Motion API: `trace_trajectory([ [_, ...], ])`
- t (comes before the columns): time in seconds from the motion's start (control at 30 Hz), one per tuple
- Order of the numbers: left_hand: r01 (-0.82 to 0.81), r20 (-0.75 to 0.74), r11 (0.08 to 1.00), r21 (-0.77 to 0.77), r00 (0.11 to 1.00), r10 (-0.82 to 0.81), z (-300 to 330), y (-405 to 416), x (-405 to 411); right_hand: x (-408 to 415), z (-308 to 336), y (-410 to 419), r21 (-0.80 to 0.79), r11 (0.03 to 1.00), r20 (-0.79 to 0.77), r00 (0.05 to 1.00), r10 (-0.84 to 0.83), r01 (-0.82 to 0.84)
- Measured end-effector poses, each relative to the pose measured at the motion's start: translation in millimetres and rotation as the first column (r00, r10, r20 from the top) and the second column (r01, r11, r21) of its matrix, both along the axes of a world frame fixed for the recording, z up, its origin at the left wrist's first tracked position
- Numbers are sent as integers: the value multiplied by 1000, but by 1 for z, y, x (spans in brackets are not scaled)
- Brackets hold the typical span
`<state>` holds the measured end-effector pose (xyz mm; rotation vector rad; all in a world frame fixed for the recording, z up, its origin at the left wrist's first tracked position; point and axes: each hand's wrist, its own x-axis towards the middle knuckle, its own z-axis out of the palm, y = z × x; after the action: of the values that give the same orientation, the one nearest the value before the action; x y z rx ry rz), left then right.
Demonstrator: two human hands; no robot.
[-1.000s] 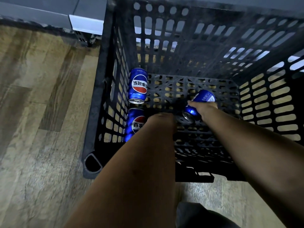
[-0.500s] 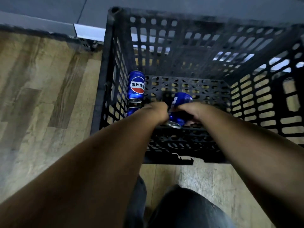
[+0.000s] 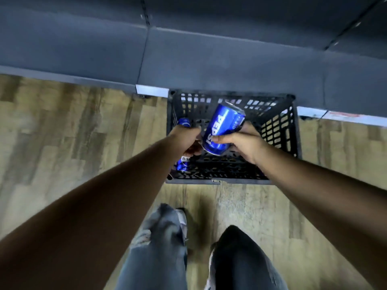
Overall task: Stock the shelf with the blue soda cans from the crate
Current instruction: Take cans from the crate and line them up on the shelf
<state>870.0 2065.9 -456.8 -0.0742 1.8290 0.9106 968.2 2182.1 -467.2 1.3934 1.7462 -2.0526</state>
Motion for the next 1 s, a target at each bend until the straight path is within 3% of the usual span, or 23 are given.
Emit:
trace_trajectory([
  [0.23, 44, 67, 997, 63, 997, -48, 163, -4, -27, -17, 143, -17, 60, 995, -131, 989, -66, 75],
  [0.43, 85, 136, 993, 85, 986, -96, 254, -3, -47, -42, 230, -21, 444, 895, -86, 992, 94, -46],
  [0.6, 15, 223, 990, 138, 974, -46, 308, -8, -61, -43, 299, -28, 601, 794, -98, 978, 183, -88],
  [0.9, 96, 134, 953, 286, 981, -139, 405, -8, -73, -50, 391, -24, 878, 477, -171, 900, 401, -46],
  [1.0, 194, -2, 936, 293, 979, -202, 431, -13, -76, -55, 410, -11, 947, 317, -108, 872, 477, -56],
])
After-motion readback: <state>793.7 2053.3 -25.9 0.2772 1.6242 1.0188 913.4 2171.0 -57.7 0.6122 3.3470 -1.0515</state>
